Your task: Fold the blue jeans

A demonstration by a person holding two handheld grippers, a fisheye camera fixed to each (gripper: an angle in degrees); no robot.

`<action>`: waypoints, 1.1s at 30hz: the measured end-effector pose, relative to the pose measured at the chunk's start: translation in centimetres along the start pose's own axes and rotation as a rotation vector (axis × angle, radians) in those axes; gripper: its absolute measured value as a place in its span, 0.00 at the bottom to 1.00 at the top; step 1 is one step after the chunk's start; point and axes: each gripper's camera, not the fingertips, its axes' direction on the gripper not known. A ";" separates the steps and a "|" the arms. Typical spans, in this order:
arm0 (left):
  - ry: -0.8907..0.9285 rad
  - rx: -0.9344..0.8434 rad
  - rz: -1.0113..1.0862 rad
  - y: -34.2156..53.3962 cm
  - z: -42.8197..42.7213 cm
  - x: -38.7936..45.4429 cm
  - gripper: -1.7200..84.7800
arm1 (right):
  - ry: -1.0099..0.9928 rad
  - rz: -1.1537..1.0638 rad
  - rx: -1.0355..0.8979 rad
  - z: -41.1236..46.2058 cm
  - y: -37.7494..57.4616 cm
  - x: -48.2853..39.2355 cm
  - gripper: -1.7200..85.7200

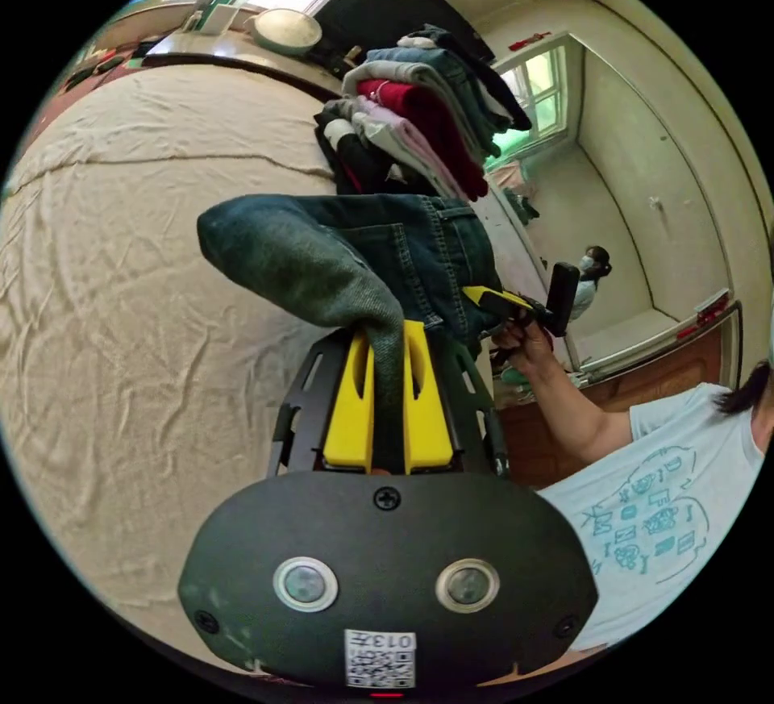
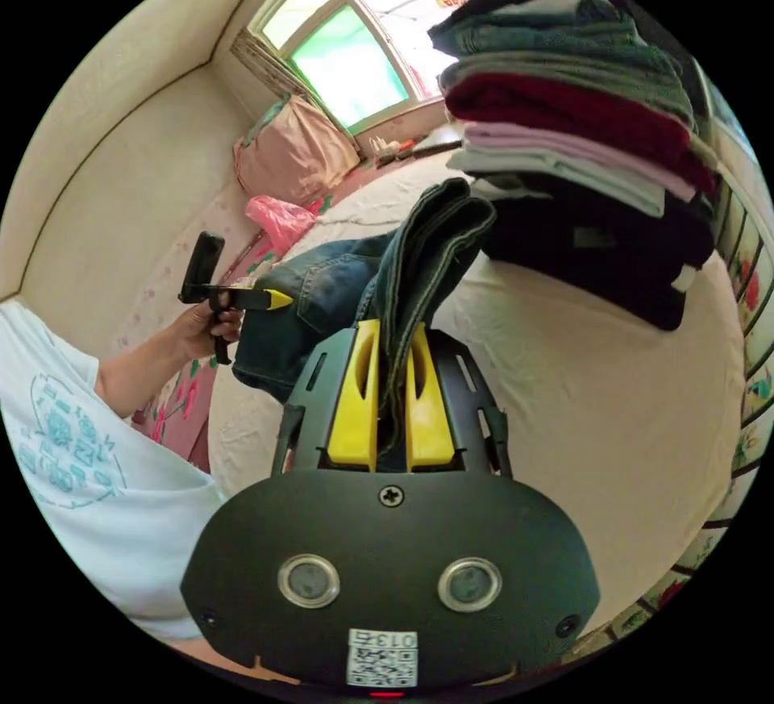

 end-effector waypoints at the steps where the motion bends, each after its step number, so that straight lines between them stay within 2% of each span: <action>1: 0.021 0.031 0.040 -0.5 -1.3 1.4 0.09 | 0.007 -0.019 0.017 -1.0 -0.3 -0.7 0.06; 6: 0.122 0.157 0.266 -6.6 -7.6 8.2 0.09 | 0.038 -0.217 0.214 -13.2 -7.3 -4.9 0.06; 9: 0.169 0.225 0.390 -13.8 -11.4 12.8 0.09 | 0.061 -0.260 0.320 -20.3 -13.9 -5.8 0.06; 12: 0.183 0.284 0.429 -22.0 -13.5 16.6 0.09 | 0.087 -0.194 0.388 -25.4 -21.2 -4.3 0.07; 15: 0.220 0.271 0.334 -30.0 -12.7 17.4 0.09 | 0.046 -0.018 0.412 -27.7 -27.5 0.0 0.07; 17: 0.118 0.232 0.276 -34.0 -10.4 17.3 0.10 | 0.079 0.090 0.392 -27.3 -29.9 2.8 0.07; 19: 0.033 0.199 0.211 -35.2 -7.6 16.6 0.10 | 0.156 0.192 0.316 -25.3 -31.3 5.6 0.07; 21: -0.046 0.127 0.129 -35.1 -4.0 15.3 0.10 | 0.389 0.267 0.099 -20.6 -31.5 8.0 0.07; 23: -0.171 0.082 0.078 -33.7 -0.4 13.5 0.10 | 0.485 0.261 -0.056 -17.2 -30.6 9.0 0.06; 27: 0.006 0.129 0.008 -31.8 0.6 10.7 0.10 | 0.307 0.286 0.088 -18.2 -27.8 9.5 0.08; 29: 0.078 0.140 0.024 -31.2 0.2 10.7 0.11 | 0.291 0.278 0.103 -18.6 -27.6 8.8 0.09; 33: 0.097 0.232 0.034 -29.7 -1.4 11.4 0.12 | 0.275 0.312 0.257 -20.3 -26.2 7.5 0.15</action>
